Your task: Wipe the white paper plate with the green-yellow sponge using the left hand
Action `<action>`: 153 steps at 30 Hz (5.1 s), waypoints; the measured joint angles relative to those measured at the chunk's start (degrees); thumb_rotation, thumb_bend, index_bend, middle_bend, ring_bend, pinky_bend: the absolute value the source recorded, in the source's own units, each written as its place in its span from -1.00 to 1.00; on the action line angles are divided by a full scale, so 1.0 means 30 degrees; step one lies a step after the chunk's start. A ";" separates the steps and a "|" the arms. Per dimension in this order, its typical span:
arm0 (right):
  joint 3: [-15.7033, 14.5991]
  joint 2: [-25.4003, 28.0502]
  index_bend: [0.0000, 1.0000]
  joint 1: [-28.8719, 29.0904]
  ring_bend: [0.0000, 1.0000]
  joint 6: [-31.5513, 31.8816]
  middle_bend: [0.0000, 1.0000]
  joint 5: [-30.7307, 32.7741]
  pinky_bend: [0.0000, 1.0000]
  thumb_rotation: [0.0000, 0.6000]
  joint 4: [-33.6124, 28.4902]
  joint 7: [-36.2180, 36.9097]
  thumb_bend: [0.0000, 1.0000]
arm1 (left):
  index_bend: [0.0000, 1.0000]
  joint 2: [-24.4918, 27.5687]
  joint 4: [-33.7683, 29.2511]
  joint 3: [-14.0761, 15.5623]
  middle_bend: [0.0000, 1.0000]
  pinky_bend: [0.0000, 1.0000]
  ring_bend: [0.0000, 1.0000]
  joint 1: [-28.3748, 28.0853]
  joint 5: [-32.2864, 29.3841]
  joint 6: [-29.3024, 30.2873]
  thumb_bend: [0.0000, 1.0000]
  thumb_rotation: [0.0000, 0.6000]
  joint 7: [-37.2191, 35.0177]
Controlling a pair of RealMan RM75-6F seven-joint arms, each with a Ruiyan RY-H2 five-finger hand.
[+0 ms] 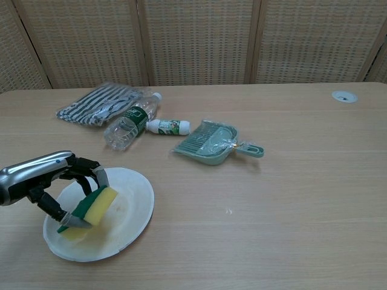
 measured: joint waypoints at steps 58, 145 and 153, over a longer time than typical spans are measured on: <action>-0.0151 0.0436 -1.00 -0.0121 -1.00 0.0012 -1.00 -0.0341 -1.00 1.00 -0.0312 0.1005 -1.00 | 0.30 -0.2915 0.5296 -0.0211 -0.02 -0.28 -0.39 0.1647 -0.0682 0.2525 -0.94 1.00 -0.3915; -0.0098 0.0566 -1.00 -0.0151 -1.00 -0.0002 -1.00 -0.0229 -1.00 1.00 -0.0168 0.1373 -1.00 | 0.32 -0.6517 1.0094 -0.0547 0.00 -0.28 -0.38 0.2442 -0.0898 0.3324 -0.87 1.00 -0.5887; -0.0109 0.0587 -1.00 -0.0168 -1.00 0.0029 -1.00 -0.0271 -1.00 1.00 -0.0201 0.1383 -1.00 | 0.32 -0.6403 0.9826 -0.0794 0.00 -0.28 -0.38 0.2549 -0.0872 0.4427 -0.86 1.00 -0.6333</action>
